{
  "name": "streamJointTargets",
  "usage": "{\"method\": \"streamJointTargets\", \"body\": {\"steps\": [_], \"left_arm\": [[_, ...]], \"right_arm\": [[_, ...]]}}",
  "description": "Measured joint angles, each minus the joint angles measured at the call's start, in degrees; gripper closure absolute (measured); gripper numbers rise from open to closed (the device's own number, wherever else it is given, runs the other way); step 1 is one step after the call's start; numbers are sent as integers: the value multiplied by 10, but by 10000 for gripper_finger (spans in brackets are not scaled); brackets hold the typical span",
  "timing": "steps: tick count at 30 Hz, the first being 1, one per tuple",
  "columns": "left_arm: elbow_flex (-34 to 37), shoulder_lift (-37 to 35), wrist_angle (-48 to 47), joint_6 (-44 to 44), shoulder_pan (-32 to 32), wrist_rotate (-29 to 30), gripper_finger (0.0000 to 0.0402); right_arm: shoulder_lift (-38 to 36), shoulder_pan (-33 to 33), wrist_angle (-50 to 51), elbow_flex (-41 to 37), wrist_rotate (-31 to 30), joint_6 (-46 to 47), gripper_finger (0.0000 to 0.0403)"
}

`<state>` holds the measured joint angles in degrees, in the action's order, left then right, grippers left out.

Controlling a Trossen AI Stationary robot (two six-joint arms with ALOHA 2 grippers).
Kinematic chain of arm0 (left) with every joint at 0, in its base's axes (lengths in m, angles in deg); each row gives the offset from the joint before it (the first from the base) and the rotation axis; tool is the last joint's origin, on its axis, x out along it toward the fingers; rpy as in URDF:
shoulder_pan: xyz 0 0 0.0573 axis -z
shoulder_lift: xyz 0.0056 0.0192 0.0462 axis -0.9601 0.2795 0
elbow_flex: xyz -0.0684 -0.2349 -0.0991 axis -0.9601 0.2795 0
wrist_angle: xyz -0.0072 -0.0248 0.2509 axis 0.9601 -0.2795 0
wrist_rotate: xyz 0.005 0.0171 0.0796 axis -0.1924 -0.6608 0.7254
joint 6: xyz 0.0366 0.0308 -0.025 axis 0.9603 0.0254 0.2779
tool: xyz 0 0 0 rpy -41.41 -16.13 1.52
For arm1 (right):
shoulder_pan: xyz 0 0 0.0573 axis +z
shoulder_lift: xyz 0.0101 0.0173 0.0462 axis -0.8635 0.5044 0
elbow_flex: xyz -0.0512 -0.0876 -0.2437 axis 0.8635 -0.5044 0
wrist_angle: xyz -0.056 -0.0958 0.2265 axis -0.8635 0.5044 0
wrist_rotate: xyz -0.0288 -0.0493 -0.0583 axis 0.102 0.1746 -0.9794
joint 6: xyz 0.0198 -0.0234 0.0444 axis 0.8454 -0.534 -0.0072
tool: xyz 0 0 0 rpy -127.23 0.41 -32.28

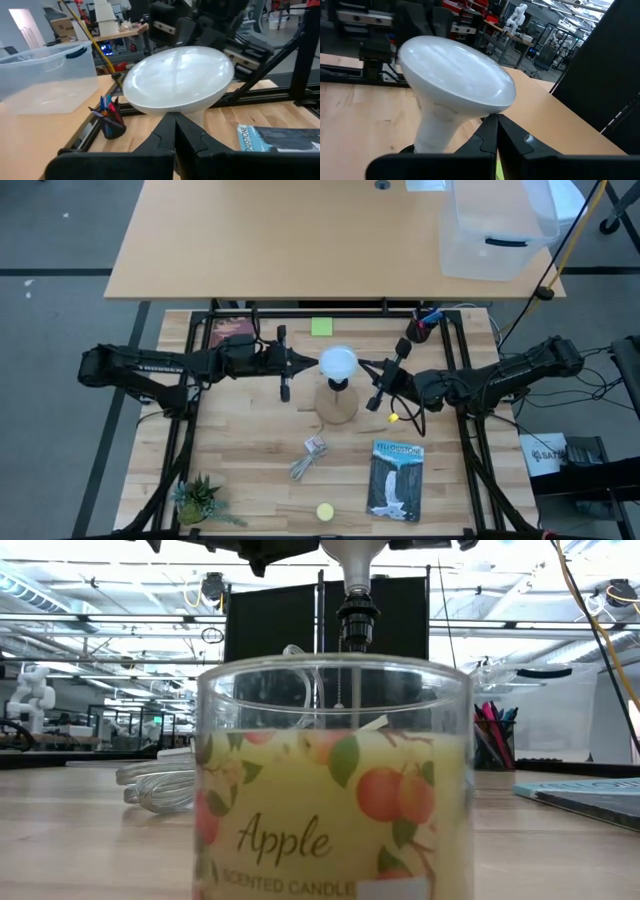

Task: Screw lightbulb
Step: Insert the lightbulb into the lamp

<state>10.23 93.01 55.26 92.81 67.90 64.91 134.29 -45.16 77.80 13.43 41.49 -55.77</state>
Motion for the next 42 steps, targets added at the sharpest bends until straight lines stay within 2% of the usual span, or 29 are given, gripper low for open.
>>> {"method": "streamJointTargets", "body": {"steps": [7,22,27,31,37,42], "left_arm": [[0,18,10,0,-10,-16,401],[0,30,15,2,-24,-11,401],[0,10,-9,3,-34,-6,401],[0,-13,-48,6,-36,-6,401],[0,-34,-49,13,-18,-81,401],[0,-26,-51,26,3,-91,401]], "right_arm": [[0,14,9,0,2,4,403],[0,22,65,0,1,41,403],[0,27,62,0,-40,33,403],[0,23,42,0,-47,8,403],[0,6,19,0,-46,-25,403],[0,-4,17,0,-42,-35,403]]}}
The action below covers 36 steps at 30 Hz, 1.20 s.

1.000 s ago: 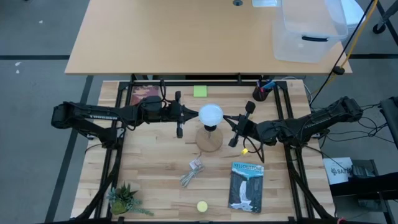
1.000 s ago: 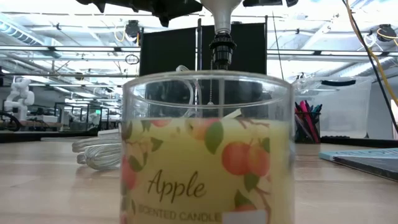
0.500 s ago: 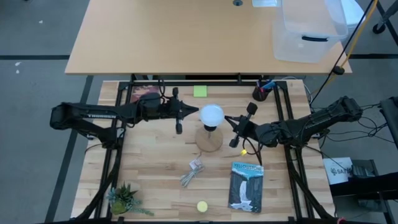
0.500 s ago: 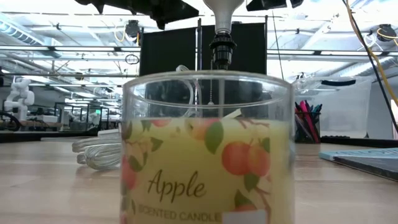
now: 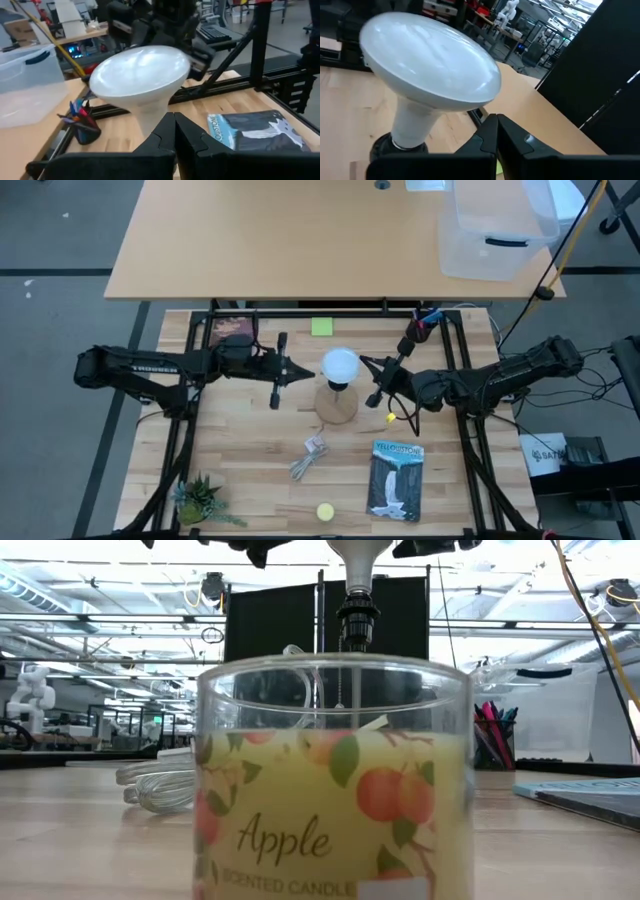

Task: Screw lightbulb
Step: Insert the lightbulb into the lamp

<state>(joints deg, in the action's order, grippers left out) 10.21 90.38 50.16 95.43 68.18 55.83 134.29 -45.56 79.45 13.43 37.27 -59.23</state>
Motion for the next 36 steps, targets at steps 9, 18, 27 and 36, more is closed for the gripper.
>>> {"method": "streamJointTargets", "body": {"steps": [9,18,27,36], "left_arm": [[0,1,31,7,-3,1,401],[0,27,40,5,-5,1,401],[0,31,59,-8,-22,7,401],[0,41,71,-10,-28,7,401]], "right_arm": [[0,-1,-27,0,15,-25,403],[0,-1,-25,0,13,-22,403],[0,3,-19,0,15,-13,403],[0,10,-5,0,15,7,403]]}}
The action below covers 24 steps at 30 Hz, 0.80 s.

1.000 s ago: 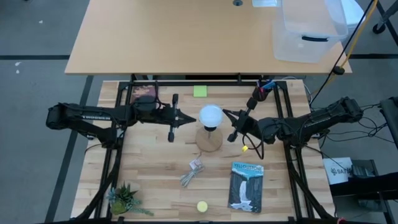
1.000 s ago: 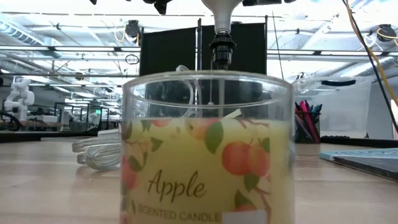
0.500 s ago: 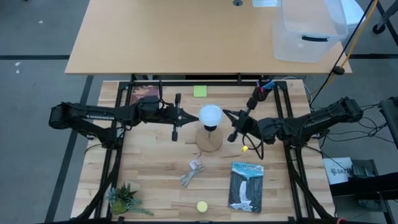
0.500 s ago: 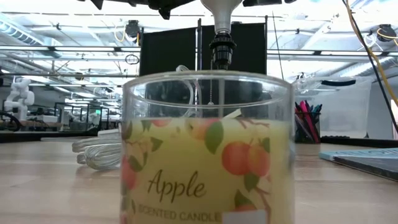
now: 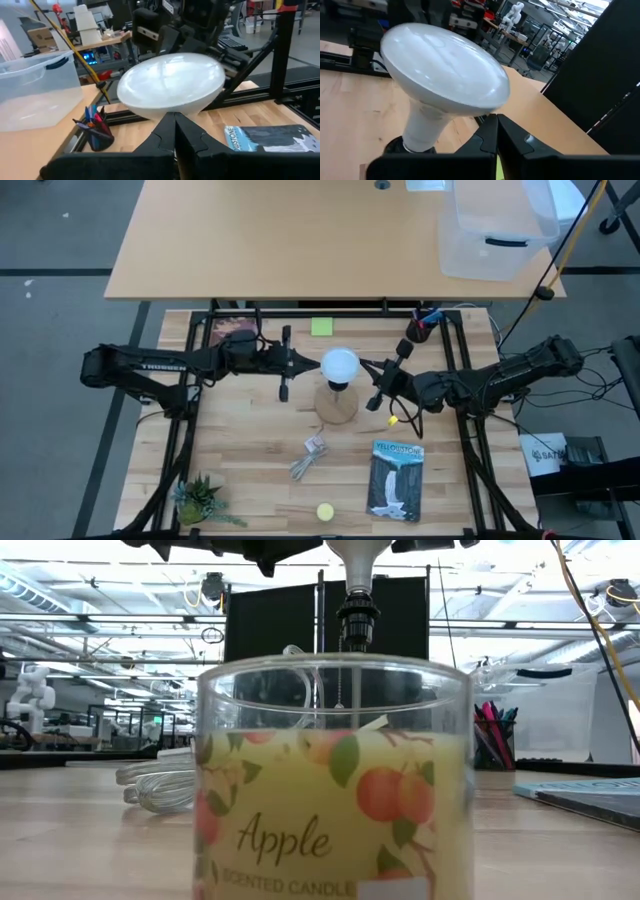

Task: Screw lightbulb
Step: Insert the lightbulb into the lamp

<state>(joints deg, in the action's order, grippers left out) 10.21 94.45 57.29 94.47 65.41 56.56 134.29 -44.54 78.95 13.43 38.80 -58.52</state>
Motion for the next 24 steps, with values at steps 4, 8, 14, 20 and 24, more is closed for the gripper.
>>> {"method": "streamJointTargets", "body": {"steps": [4,8,14,20,24], "left_arm": [[0,22,20,0,-2,0,401],[0,29,20,0,-14,0,401],[0,29,33,-1,-26,0,401],[0,29,32,-13,-39,12,401],[0,24,14,-12,-46,15,401]], "right_arm": [[0,9,1,0,-2,0,403],[0,18,1,0,-2,0,403],[0,27,6,0,-2,3,403],[14,39,6,0,-2,4,403],[24,45,18,0,-4,4,403]]}}
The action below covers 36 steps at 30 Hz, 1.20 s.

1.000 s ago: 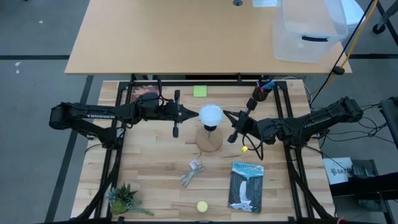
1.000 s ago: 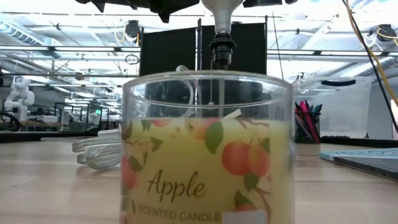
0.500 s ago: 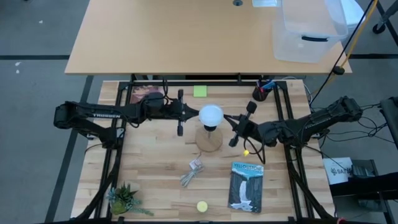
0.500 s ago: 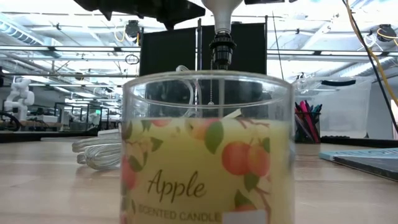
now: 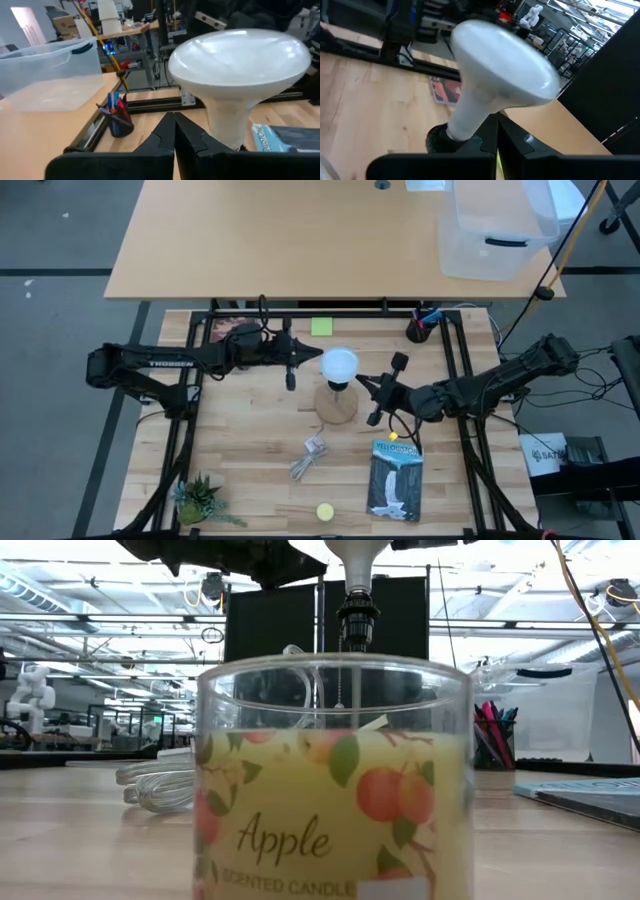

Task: Screw lightbulb
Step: Insert the lightbulb into the lamp

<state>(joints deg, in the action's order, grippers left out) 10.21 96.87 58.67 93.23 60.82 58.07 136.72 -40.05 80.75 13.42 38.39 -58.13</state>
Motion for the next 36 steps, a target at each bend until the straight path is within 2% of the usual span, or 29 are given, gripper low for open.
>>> {"method": "streamJointTargets", "body": {"steps": [3,5,7,11,21,25,30,36], "left_arm": [[0,-23,-43,12,-1,0,401],[0,-42,-68,15,0,-5,401],[0,-51,-74,10,3,-34,401],[0,-48,-57,2,28,-84,401],[0,-39,-20,-3,61,-76,401],[0,-39,3,-5,66,-54,401],[0,-38,2,-21,59,-30,401],[0,-26,7,-30,47,-30,401]], "right_arm": [[0,0,10,0,-5,-2,403],[0,-1,11,0,-32,-16,403],[0,-4,10,0,-52,-36,403],[0,-22,-7,0,-44,-66,403],[0,-47,-67,0,-41,-150,403],[0,-47,-88,0,-41,-178,403],[0,-47,-93,0,-41,-183,403],[-1,-37,-84,0,-50,-169,403]]}}
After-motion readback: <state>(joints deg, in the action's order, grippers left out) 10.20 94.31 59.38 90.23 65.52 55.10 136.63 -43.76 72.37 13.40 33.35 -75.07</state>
